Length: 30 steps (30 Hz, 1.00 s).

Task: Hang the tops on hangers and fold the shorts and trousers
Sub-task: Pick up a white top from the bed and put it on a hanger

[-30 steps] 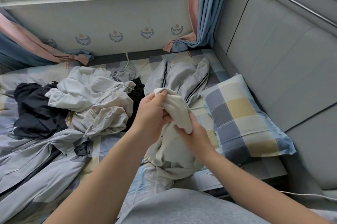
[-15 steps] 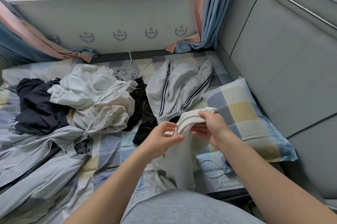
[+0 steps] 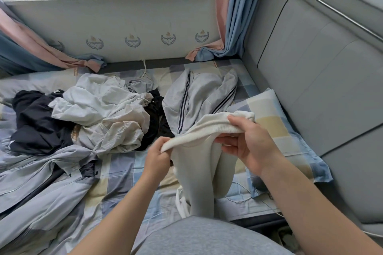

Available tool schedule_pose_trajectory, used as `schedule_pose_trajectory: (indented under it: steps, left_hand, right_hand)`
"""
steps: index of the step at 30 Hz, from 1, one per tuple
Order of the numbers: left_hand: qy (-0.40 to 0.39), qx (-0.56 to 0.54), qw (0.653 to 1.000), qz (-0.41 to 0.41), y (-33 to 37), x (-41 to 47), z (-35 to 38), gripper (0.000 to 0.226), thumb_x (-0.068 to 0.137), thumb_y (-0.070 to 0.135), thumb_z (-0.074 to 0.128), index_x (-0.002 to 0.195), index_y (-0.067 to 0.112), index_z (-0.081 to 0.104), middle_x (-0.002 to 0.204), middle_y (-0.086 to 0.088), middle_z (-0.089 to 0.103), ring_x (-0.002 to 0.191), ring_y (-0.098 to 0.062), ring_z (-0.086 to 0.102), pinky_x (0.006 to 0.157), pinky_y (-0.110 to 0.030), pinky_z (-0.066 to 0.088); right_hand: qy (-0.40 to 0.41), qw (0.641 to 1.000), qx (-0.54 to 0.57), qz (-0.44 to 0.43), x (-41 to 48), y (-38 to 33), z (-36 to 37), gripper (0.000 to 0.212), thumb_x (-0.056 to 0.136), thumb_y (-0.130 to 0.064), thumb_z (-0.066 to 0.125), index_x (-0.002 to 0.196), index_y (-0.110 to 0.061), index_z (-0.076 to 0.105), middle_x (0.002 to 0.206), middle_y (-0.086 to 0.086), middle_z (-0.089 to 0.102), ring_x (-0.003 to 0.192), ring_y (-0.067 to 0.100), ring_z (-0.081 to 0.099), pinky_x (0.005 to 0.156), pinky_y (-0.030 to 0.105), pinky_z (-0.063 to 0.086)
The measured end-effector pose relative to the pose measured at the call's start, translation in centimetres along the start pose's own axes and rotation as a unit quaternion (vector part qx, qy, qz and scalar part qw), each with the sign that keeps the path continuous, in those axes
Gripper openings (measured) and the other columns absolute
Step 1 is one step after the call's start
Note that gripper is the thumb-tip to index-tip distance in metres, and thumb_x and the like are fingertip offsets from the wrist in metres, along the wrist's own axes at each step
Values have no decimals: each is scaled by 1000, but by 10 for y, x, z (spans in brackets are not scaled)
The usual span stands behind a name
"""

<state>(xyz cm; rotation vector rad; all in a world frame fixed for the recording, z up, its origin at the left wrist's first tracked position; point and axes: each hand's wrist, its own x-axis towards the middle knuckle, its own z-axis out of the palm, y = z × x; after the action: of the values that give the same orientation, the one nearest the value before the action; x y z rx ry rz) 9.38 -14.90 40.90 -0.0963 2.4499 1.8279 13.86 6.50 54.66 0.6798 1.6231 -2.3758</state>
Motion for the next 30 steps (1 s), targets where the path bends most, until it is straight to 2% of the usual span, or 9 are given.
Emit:
schedule_pose_trajectory:
  steps: [4, 8, 11, 14, 17, 22, 24, 28, 30]
  left_hand:
    - [88, -70, 993, 45, 22, 9, -14, 23, 95, -5, 55, 81, 10, 64, 67, 5, 53, 60, -1, 43, 56, -20, 35]
    - [84, -88, 987, 109, 58, 13, -26, 13, 87, 13, 54, 83, 7, 65, 68, 5, 55, 63, -6, 43, 55, -20, 34]
    - [42, -43, 986, 158, 86, 5, -28, 18, 79, 2, 52, 82, 12, 67, 63, 14, 57, 60, 1, 46, 54, -14, 35]
    - [-12, 10, 982, 186, 105, -3, -25, 28, 75, -1, 51, 76, 21, 68, 64, 10, 61, 60, 2, 48, 53, -10, 35]
    - [-55, 18, 981, 183, 119, -7, -26, 16, 74, 6, 52, 74, 12, 67, 64, -8, 55, 57, -5, 43, 50, -19, 31]
    - [-163, 25, 962, 220, 141, -12, -38, 11, 72, 13, 58, 74, 12, 69, 63, -16, 55, 57, -12, 43, 50, -26, 31]
    - [-184, 19, 954, 238, 146, -14, -45, 17, 70, 23, 58, 72, 8, 68, 62, -17, 52, 58, -12, 42, 51, -27, 30]
    - [-172, -12, 957, 232, 146, -15, -59, 26, 68, 27, 61, 68, 2, 65, 59, -18, 45, 58, -17, 38, 53, -31, 26]
    - [-163, -18, 959, 229, 143, -15, -67, 25, 69, 27, 62, 68, 3, 67, 60, -20, 48, 58, -26, 37, 53, -37, 26]
  right_hand:
    - [15, 992, 119, 26, 3, -1, -16, 19, 101, -25, 53, 105, -13, 67, 86, 12, 76, 70, 21, 74, 46, 22, 52]
    - [68, 967, 239, 59, 13, 10, -40, 22, 103, -22, 47, 92, -14, 63, 81, 3, 76, 62, 15, 73, 46, 18, 52]
    - [96, 961, 251, 64, 16, 18, -55, 21, 103, -19, 45, 89, -15, 60, 80, 1, 76, 61, 15, 72, 46, 18, 52]
    - [80, 983, 158, 53, 15, 28, -55, 14, 101, -23, 50, 99, -14, 61, 91, 6, 77, 73, 18, 74, 53, 24, 57]
    - [27, 997, -69, -39, 12, 45, -39, 27, 94, -29, 64, 120, -24, 59, 121, 3, 71, 113, 22, 67, 90, 39, 56]
    - [-107, 910, -357, -180, 13, 58, -5, 66, 83, -44, 74, 142, -48, 45, 156, -21, 31, 146, -1, 23, 118, 31, 24]
    - [-141, 904, -356, -190, 20, 57, 3, 49, 86, -34, 77, 132, -36, 61, 150, -16, 44, 142, 2, 33, 117, 33, 29]
    - [-224, 902, -339, -146, 26, 56, 5, 14, 84, -22, 77, 98, -18, 73, 98, 4, 67, 91, 5, 61, 87, 25, 48]
    - [-212, 875, -407, -156, 30, 56, -3, 12, 82, -31, 79, 91, -26, 74, 92, -5, 71, 91, 3, 62, 102, 34, 40]
